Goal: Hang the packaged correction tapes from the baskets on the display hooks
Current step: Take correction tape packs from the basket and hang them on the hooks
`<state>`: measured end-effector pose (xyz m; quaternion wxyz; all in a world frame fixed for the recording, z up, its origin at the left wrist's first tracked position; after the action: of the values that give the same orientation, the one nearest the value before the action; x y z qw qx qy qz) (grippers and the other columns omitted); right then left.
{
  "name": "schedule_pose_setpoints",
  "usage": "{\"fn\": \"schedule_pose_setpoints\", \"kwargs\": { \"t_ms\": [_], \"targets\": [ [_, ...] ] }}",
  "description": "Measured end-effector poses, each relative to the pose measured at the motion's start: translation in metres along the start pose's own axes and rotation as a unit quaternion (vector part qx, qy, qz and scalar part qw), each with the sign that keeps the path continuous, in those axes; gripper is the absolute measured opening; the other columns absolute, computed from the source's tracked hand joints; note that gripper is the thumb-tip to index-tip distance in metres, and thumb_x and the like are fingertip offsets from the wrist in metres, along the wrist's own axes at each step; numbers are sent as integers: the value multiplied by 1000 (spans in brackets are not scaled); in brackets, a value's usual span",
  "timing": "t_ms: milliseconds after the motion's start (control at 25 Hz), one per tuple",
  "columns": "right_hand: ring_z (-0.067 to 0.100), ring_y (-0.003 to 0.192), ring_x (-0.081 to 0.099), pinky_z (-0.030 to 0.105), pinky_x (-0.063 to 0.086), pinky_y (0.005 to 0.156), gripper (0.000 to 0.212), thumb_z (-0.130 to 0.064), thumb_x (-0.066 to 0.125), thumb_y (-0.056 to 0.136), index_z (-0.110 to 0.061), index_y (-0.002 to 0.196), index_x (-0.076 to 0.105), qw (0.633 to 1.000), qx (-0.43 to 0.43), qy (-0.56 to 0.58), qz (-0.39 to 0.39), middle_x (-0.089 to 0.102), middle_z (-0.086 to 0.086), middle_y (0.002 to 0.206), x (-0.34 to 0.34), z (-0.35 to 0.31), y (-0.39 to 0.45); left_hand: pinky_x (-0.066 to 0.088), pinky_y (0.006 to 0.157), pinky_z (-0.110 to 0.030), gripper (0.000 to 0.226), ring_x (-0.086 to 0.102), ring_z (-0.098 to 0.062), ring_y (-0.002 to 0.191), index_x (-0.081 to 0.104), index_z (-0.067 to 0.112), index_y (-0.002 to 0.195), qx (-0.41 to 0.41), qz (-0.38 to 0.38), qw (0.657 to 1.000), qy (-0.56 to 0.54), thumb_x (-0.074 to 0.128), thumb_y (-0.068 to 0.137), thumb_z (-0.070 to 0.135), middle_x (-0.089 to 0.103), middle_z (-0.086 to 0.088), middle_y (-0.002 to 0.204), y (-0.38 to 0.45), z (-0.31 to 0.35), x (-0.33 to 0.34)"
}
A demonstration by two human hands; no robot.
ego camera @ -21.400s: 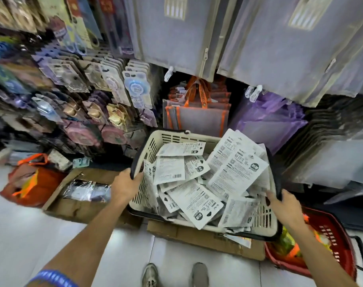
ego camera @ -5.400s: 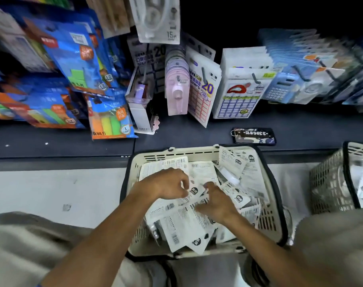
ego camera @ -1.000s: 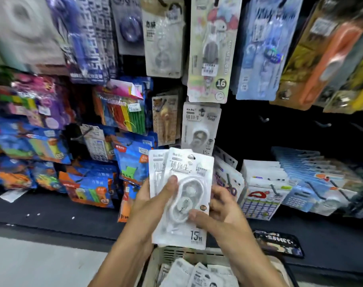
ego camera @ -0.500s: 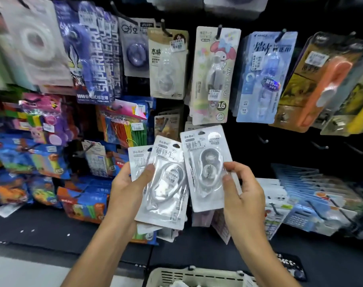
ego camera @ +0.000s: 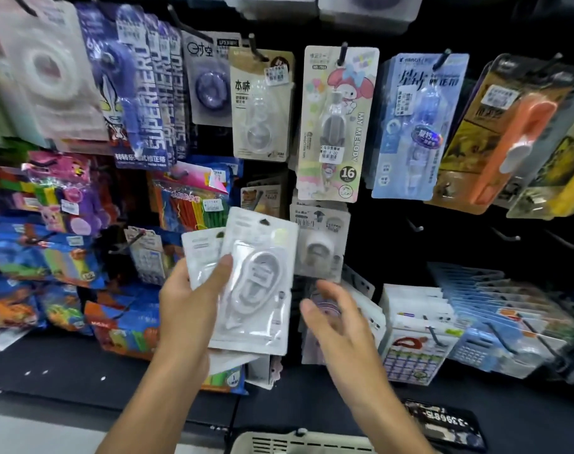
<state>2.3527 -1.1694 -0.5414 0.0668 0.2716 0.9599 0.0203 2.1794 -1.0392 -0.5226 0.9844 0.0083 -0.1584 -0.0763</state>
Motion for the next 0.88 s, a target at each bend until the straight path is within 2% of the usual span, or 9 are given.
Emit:
{"fn": "schedule_pose_setpoints", "kwargs": {
  "t_ms": [80,160,280,360,440,560,640,800,880],
  "targets": [
    [8,94,73,17,57,68,30,-39,70,86,-35,115,64,992,12,114,-53,76,-14,104,17,2,2,65,71,-45,18,79,-25,89,74,25,108,-29,-45,999,-8,75,90,28,81,-1,100,-6,-10,22],
    [20,88,76,27,60,64,11,-24,69,93,-24,104,68,992,-1,129,4,79,0,95,8,-5,8,65,69,-42,20,79,-24,90,74,24,111,-55,-58,996,-38,70,94,33,81,-2,101,-7,-16,31],
    [24,86,74,47,59,78,3,-24,63,98,-21,98,64,996,-16,59,68,78,-1,89,-11,-9,11,59,78,-40,18,78,-20,94,76,29,106,-49,-43,997,-50,59,102,32,81,1,105,2,-14,26],
    [37,81,72,52,58,69,6,-27,61,100,-21,98,62,993,1,81,86,78,3,86,-22,-7,12,58,81,-41,20,77,-19,93,75,33,104,-22,-27,999,-19,56,105,30,81,5,103,5,-8,21],
    [47,75,67,43,54,59,7,-27,60,100,-22,97,61,991,-3,76,113,75,11,82,-36,-6,12,59,79,-40,21,78,-15,90,74,33,101,8,-4,1000,-1,54,106,29,81,7,100,7,0,13],
    [16,56,65,18,44,50,4,-30,60,98,-29,95,61,988,-48,-10,149,73,3,71,-52,-13,11,59,75,-36,23,78,-14,90,74,36,96,52,-3,998,19,54,105,30,81,9,99,11,15,5],
    [10,54,62,16,43,45,8,-31,62,97,-30,104,58,984,-45,-40,168,71,-2,71,-53,-11,16,59,77,-37,22,77,-14,94,74,37,97,71,-15,997,28,55,105,31,80,8,103,10,21,6],
    [16,103,66,43,58,87,49,-26,67,95,-35,136,41,989,31,-13,147,54,-28,110,-41,9,21,62,74,-29,18,77,-12,95,71,32,105,74,-40,996,34,54,105,29,80,10,103,11,22,14],
    [4,109,63,41,54,96,50,-36,69,92,-44,134,44,996,6,-35,76,55,-28,123,-24,11,17,61,75,-32,17,77,-15,96,71,30,107,46,-54,997,13,54,105,27,80,8,103,12,18,22]
  ]
}}
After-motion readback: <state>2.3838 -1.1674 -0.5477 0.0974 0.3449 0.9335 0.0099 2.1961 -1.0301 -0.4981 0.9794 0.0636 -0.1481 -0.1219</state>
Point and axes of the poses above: each hand's wrist, its own y-axis towards the middle knuckle, its own x-axis out of the palm, z = x × y, the point moved 9 cm from there along y, towards the middle knuckle
